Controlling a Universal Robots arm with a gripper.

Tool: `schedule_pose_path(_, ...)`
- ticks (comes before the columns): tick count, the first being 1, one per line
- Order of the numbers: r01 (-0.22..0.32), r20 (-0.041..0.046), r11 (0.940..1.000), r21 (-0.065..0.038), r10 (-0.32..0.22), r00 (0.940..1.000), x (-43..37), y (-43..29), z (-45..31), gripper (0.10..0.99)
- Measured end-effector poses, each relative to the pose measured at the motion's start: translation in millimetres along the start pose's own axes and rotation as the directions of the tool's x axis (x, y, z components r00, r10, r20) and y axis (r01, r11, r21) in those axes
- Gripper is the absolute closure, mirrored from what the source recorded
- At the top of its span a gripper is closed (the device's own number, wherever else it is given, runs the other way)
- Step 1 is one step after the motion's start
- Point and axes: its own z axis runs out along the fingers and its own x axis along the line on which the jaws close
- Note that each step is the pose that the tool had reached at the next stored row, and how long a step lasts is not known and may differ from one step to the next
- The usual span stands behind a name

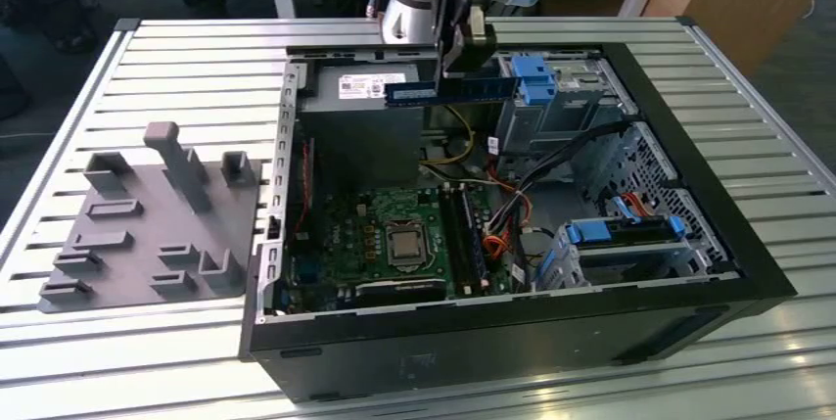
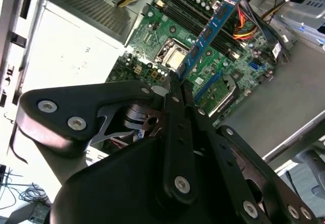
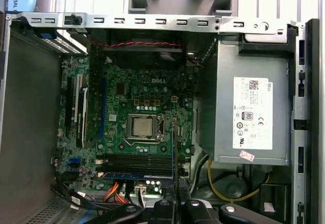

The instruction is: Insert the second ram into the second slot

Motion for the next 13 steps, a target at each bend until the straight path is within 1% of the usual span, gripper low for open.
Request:
schedule_pose_path(4, -0.003, -0.0177, 1.0, -0.001, 0.003, 0.9998, 1.7, -0.1, 1.0, 0.949)
schedule_pose_path(5, -0.008, -0.0198, 1.0, -0.001, 0.008, 0.9998, 1.7, -0.1, 1.9, 0.949)
schedule_pose_path(7, -0.03, -0.0197, 0.9995, -0.001, 0.03, 0.9994, 1.7, -0.1, 4.0, 0.949)
schedule_pose_path(9, -0.065, -0.0185, 0.9979, -0.002, 0.065, 0.9977, 1.6, -0.1, 5.9, 0.949)
schedule_pose_path(11, -0.1, -0.0173, 0.995, -0.003, 0.1, 0.9948, 1.6, -0.3, 7.9, 0.949)
schedule_pose_path(13, -0.136, -0.016, 0.9907, -0.005, 0.136, 0.9906, 1.5, -0.3, 9.7, 0.949)
